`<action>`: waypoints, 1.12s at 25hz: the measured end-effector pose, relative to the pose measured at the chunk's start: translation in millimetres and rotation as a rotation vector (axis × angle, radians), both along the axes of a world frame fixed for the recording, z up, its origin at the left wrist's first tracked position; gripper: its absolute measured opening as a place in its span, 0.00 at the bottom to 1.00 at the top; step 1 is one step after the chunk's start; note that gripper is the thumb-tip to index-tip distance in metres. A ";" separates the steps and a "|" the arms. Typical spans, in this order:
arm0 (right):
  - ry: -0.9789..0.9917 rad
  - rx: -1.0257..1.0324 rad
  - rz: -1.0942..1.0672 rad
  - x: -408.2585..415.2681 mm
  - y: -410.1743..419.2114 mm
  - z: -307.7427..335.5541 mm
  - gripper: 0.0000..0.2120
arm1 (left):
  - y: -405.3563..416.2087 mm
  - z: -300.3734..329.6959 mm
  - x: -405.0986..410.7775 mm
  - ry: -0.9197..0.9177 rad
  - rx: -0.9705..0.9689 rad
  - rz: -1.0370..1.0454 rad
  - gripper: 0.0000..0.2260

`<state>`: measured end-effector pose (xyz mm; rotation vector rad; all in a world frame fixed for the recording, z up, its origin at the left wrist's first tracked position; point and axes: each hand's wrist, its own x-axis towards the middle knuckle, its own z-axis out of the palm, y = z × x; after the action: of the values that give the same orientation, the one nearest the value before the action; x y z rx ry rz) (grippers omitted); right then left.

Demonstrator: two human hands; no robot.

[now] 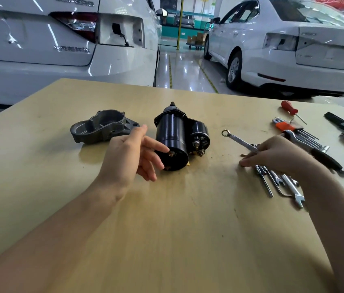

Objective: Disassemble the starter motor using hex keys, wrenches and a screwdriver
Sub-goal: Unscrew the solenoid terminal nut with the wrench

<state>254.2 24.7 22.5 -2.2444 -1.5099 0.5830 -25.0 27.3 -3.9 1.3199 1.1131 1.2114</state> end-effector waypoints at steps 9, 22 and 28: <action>0.590 0.448 -0.060 -5.8 5.2 2.1 0.12 | 1.6 -11.1 5.0 0.240 0.291 0.129 0.10; -0.430 0.146 0.224 -63.9 2.8 -36.6 0.13 | 18.7 -34.0 33.5 0.870 0.557 0.141 0.37; -0.349 0.323 0.049 -37.8 5.2 -23.9 0.12 | 19.4 -31.0 21.8 0.866 0.551 0.099 0.38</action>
<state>216.4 29.9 -1.4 -2.1330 -1.6827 -0.0497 -3.2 46.6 -34.9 2.3693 1.4956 1.0617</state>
